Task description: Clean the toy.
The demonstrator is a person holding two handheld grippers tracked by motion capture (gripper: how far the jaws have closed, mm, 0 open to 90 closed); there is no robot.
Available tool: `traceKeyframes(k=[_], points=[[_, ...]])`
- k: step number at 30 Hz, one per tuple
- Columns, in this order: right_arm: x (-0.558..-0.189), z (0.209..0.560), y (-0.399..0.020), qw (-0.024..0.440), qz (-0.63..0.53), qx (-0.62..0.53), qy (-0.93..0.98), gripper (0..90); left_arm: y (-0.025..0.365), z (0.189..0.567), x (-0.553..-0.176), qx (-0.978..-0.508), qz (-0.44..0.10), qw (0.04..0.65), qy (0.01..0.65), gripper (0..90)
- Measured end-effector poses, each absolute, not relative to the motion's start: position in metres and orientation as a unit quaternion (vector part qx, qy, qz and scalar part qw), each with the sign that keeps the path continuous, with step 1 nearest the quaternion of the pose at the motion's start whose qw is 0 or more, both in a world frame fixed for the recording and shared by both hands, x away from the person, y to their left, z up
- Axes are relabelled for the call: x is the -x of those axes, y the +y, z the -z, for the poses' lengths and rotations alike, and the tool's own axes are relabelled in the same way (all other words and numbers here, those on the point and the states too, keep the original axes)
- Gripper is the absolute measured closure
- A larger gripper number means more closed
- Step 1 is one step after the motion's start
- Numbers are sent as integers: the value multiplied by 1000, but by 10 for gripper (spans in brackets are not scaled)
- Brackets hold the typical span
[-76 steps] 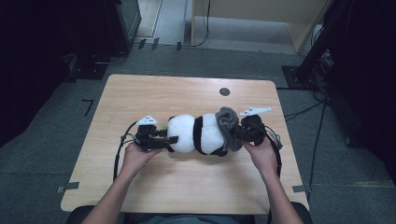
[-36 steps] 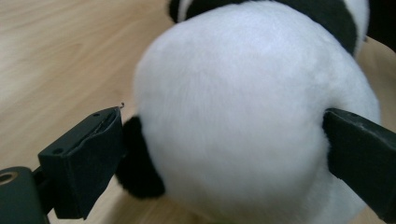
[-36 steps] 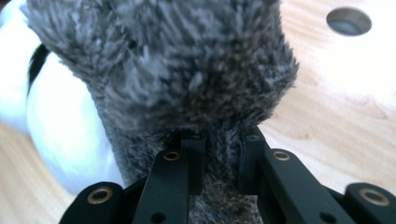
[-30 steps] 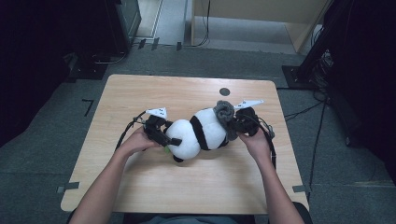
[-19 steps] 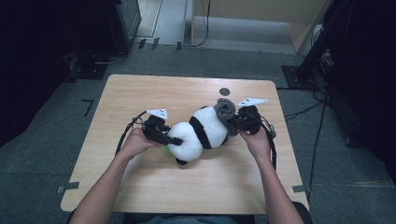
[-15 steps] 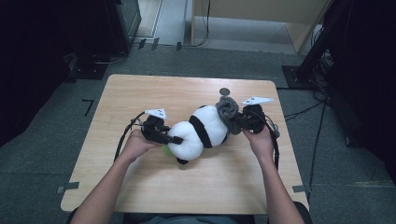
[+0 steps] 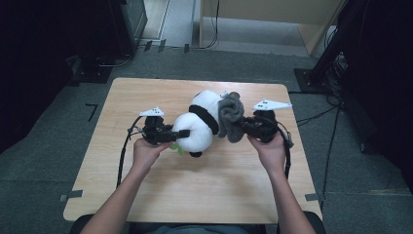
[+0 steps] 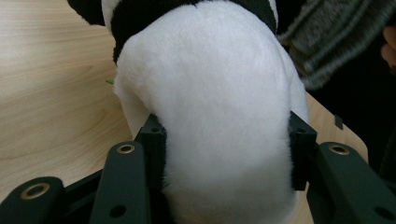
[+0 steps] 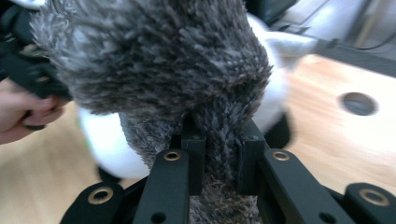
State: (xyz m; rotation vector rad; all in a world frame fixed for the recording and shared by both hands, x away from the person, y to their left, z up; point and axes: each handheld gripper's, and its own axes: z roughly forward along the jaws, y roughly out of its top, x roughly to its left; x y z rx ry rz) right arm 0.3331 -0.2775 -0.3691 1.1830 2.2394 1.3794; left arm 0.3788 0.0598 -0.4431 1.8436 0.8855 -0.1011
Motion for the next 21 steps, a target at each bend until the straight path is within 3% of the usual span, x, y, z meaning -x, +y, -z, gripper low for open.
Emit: traceKeyframes(k=[12, 17, 21], points=[[-321, 387, -230, 118, -462, -380, 793, 786, 46, 450, -370, -747, 36, 529, 401, 478], [-315, 386, -225, 69, -498, -374, 779, 785, 47, 450, -370, -739, 31, 530, 416, 478], [-311, 394, -210, 73, -491, -365, 788, 781, 47, 448, -368, -732, 26, 534, 422, 477]])
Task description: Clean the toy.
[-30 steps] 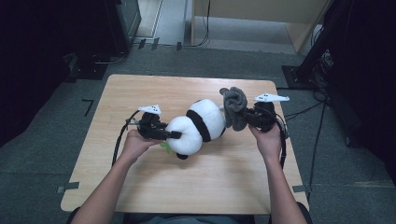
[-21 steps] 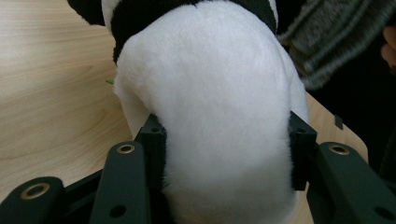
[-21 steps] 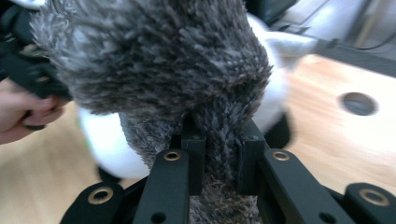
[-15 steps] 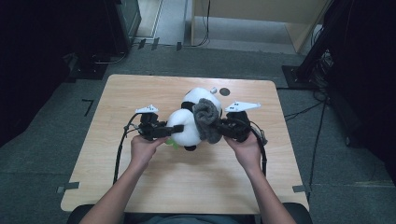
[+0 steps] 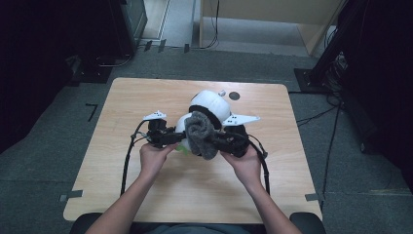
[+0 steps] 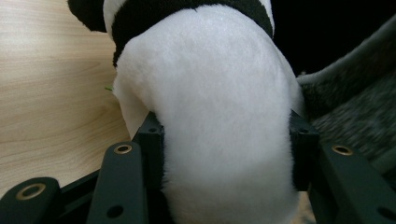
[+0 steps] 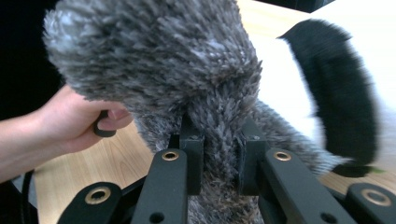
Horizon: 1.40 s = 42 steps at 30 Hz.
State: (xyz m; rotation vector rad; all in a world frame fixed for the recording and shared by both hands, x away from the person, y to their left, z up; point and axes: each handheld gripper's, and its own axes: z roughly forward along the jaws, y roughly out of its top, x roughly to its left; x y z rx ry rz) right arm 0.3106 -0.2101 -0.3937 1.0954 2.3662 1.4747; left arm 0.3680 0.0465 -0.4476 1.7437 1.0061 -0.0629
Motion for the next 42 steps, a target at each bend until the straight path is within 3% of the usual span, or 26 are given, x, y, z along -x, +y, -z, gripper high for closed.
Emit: traceKeyframes(k=[3, 14, 23, 42], points=[[-308, 399, -202, 87, -480, -356, 797, 780, 46, 448, -368, -727, 32, 534, 429, 472], [-301, 420, -182, 62, -467, -335, 816, 776, 54, 446, -370, -706, 44, 548, 447, 464], [-299, 438, -166, 67, -427, -317, 844, 778, 60, 443, -371, -689, 55, 564, 451, 458], [-318, 460, -186, 83, -390, -355, 845, 778, 70, 442, -372, -662, 72, 584, 464, 457]])
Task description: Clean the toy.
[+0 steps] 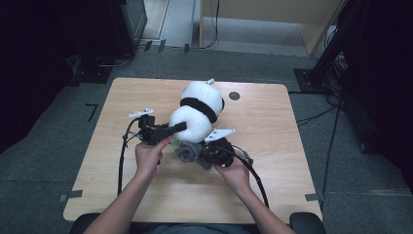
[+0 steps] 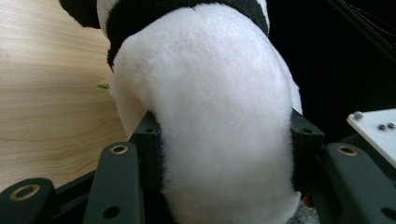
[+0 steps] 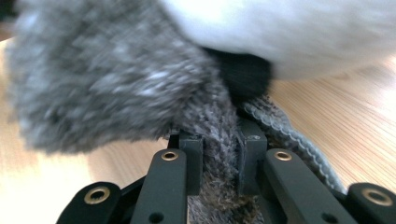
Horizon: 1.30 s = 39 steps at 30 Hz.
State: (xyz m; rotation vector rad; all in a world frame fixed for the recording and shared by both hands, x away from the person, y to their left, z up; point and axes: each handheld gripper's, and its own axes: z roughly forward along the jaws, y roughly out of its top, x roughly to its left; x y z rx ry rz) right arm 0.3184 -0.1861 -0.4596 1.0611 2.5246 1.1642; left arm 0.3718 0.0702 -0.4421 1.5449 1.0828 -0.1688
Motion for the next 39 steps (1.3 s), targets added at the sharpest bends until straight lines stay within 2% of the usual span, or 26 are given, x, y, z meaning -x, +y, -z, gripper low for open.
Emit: traceKeyframes(k=[13, 25, 32, 39], points=[[-330, 455, -216, 109, -379, -398, 829, 781, 76, 445, -373, -663, 70, 581, 468, 459], [-333, 428, -254, 96, -447, -443, 771, 787, 74, 452, -376, -680, 60, 556, 474, 459], [-324, 405, -246, 84, -492, -424, 756, 786, 66, 451, -371, -683, 56, 558, 467, 459], [-319, 398, -228, 67, -502, -407, 760, 783, 60, 449, -367, -681, 57, 565, 462, 459]])
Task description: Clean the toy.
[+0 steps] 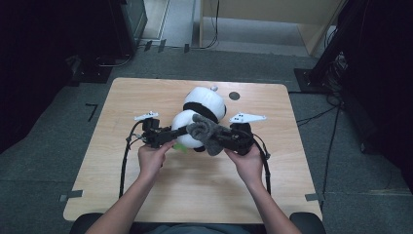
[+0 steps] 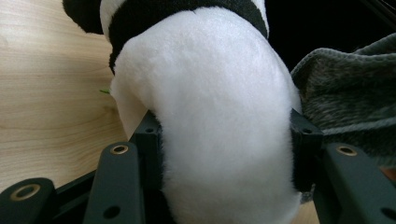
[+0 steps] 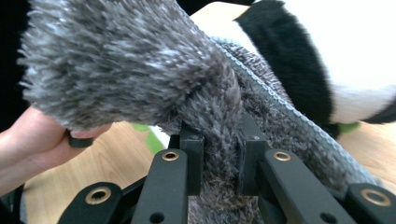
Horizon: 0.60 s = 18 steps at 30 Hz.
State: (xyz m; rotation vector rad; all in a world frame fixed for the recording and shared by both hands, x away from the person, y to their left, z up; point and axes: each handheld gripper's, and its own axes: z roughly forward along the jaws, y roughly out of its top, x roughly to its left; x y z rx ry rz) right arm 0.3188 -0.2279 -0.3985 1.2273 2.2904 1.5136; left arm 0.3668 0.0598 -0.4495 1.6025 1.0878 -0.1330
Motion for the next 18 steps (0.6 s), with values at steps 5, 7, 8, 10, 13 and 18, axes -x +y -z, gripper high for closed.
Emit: traceKeyframes(k=[5, 7, 8, 10, 13, 18], points=[[-316, 399, -215, 59, -499, -398, 767, 780, 56, 450, -365, -681, 52, 563, 466, 459], [-315, 400, -209, 56, -498, -392, 772, 780, 54, 450, -364, -683, 48, 561, 466, 459], [-315, 401, -206, 54, -497, -390, 773, 780, 54, 450, -364, -683, 48, 561, 466, 459], [-313, 402, -200, 53, -496, -382, 778, 780, 53, 449, -363, -685, 46, 559, 464, 459], [-310, 404, -191, 47, -496, -374, 782, 779, 51, 449, -362, -684, 44, 561, 464, 459], [-305, 411, -176, 50, -494, -355, 792, 783, 52, 448, -362, -677, 50, 564, 471, 461]])
